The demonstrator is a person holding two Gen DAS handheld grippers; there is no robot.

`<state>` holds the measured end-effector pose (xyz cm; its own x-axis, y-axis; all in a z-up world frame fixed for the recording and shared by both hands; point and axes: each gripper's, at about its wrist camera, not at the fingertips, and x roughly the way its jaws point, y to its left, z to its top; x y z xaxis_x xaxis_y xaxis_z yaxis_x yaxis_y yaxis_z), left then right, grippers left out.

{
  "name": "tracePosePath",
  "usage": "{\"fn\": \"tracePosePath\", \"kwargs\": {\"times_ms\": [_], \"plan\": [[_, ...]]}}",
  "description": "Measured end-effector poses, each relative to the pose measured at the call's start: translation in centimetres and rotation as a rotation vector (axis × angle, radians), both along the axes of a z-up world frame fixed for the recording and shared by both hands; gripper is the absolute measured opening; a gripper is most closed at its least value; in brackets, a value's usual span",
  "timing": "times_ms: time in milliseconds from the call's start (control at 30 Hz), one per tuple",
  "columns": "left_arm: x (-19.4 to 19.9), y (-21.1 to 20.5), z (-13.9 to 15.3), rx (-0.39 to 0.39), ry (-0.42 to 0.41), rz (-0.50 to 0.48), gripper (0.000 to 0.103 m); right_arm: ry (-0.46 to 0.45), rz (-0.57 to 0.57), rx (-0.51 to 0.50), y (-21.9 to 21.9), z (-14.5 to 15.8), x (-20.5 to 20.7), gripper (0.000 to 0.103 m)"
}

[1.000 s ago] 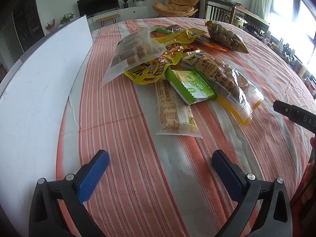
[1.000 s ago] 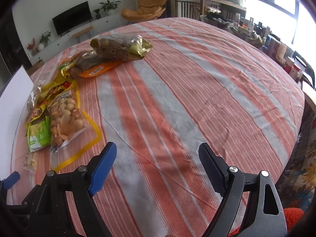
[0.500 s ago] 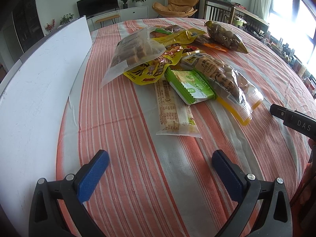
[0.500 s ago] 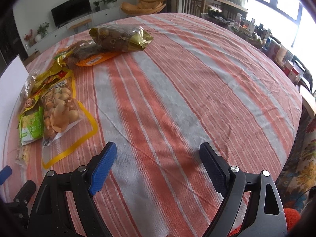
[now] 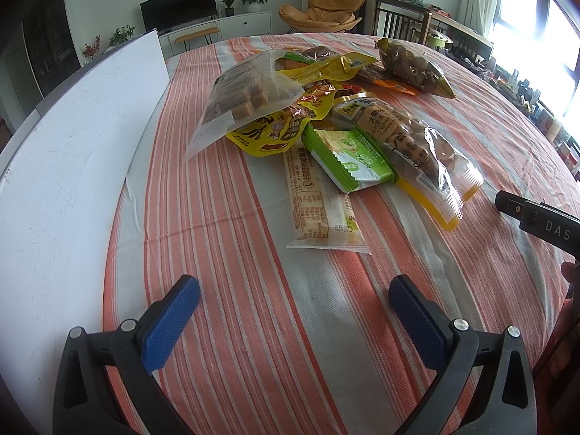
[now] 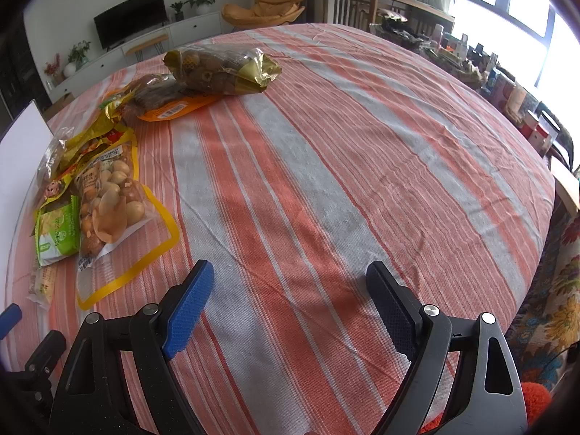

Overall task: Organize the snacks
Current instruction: 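Move both tools toward the snack pile on the table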

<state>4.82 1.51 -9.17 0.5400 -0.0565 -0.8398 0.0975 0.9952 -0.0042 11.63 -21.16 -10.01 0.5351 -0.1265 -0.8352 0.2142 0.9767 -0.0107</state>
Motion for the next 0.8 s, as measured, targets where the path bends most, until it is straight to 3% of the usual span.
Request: {"fn": "tracePosePath", "kwargs": {"times_ms": [300,633,800], "plan": [[0.0,0.0,0.0,0.0,0.004,-0.005,0.103,0.0,0.0,0.0,0.1,0.0,0.0,0.089],[0.4,0.2,0.0,-0.002,0.0,-0.085,0.103,-0.001,0.008,0.013,0.1,-0.1,-0.1,0.09],[0.3,0.3,0.0,-0.008,-0.009,-0.1,0.103,-0.059,-0.019,0.149,-1.7,0.5,-0.8,0.089]]}}
